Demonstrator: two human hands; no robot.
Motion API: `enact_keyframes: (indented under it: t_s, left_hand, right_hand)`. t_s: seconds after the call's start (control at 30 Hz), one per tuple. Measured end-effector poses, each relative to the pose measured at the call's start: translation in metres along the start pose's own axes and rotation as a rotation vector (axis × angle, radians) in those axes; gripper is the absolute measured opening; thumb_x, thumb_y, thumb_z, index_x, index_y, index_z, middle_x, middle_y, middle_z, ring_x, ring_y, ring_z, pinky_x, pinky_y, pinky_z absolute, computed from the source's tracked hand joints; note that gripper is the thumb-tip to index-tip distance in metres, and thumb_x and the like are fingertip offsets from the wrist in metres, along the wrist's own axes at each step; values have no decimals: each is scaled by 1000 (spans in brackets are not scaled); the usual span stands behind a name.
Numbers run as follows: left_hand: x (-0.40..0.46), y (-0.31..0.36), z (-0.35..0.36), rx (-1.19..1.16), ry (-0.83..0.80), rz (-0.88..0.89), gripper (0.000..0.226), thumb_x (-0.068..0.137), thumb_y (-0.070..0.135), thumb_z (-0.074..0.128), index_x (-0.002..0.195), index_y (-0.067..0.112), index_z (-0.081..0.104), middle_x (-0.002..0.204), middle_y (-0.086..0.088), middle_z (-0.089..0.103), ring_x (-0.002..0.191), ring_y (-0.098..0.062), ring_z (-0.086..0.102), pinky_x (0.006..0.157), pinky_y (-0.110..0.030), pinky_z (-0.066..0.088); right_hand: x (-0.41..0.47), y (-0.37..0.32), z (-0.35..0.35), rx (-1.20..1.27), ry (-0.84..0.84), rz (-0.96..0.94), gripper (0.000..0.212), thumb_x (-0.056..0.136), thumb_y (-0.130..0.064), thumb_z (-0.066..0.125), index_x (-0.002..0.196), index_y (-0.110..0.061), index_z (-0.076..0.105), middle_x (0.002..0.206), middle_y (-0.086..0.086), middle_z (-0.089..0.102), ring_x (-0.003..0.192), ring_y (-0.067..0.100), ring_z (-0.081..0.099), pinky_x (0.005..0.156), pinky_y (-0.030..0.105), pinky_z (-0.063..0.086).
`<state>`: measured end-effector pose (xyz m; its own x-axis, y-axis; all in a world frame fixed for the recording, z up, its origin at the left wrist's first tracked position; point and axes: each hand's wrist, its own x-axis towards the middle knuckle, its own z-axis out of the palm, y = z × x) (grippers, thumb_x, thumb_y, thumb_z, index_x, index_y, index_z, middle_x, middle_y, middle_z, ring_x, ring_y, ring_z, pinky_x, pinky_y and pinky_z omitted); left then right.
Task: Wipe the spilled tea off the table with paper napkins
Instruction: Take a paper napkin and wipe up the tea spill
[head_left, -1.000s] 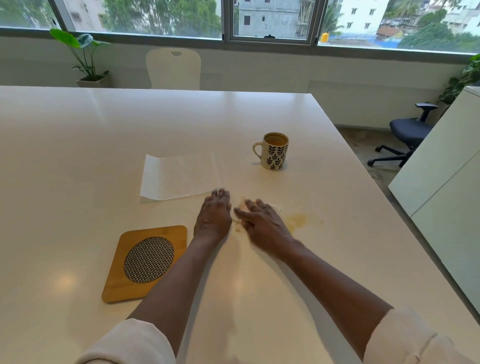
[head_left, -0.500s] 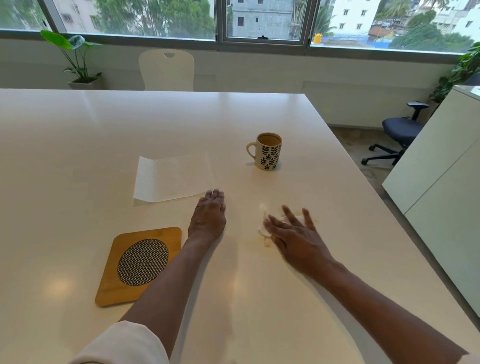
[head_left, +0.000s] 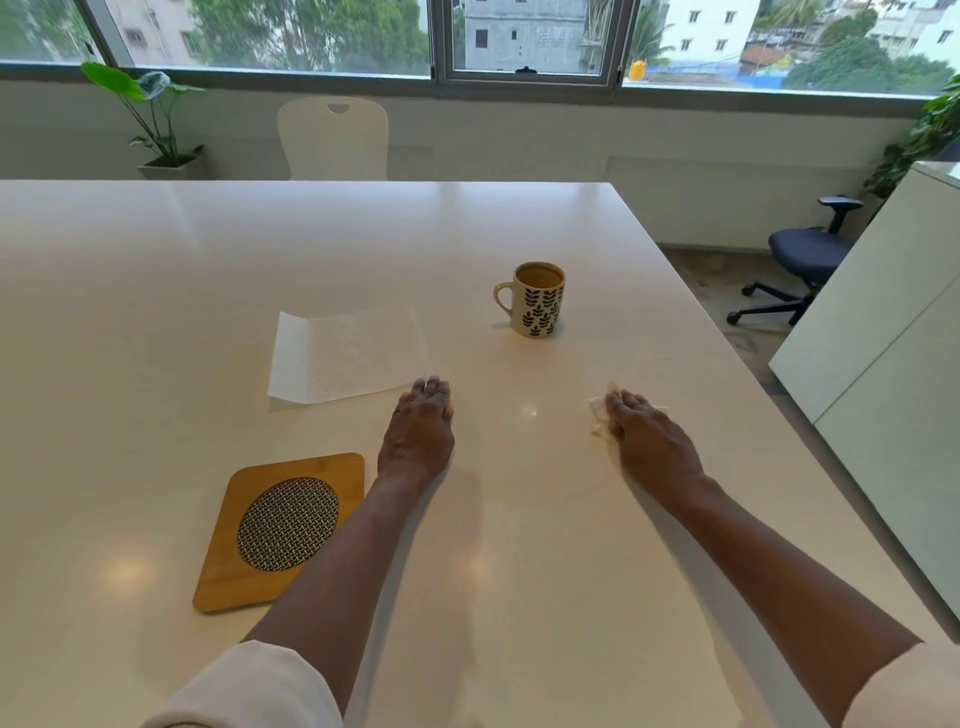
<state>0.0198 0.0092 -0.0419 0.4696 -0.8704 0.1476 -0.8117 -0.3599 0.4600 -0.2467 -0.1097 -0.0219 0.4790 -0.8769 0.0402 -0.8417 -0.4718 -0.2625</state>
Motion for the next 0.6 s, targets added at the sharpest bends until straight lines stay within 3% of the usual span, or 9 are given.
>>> enact_keyframes:
  t_s: [0.1,0.2,0.4,0.5,0.6]
  left_hand:
    - [1,0,1,10,10,5,47,104,12,33,151,5,36,160,-11,31,151,-25,21,123,-34,16]
    - [1,0,2,15,11,8,47,103,11,33,150,5,37,160,-11,32,151,-25,22,123,-35,17]
    - [1,-1,2,3,12,15,47,104,14,33,150,5,37,159,-12,33,151,-25,23,123,-35,16]
    - [2,-1,0,-5,5,26,47,103,14,34,149,4,39,159,-13,34,150,-26,24,123,-35,16]
    - [2,-2,0,-20,1,23,47,103,13,34,149,4,39,159,-12,33,151,-25,23,123,-34,15]
  right_hand:
    - [-3,-23,8,8,131,127,44,101,-6,33,143,-7,46,151,12,45,140,25,40,110,32,34]
    - [-7,-56,16,37,161,176,41,103,-4,30,140,-4,47,147,17,47,134,28,47,108,31,35]
    - [-32,-137,36,44,91,-53,39,101,-4,35,136,-6,51,138,17,55,124,29,55,99,36,44]
    - [-36,-148,31,230,74,-175,31,98,-7,45,117,-16,67,116,9,69,106,25,66,87,32,52]
    - [-20,-131,9,595,57,-45,36,91,-4,53,115,-21,73,111,4,74,98,10,67,82,11,48]
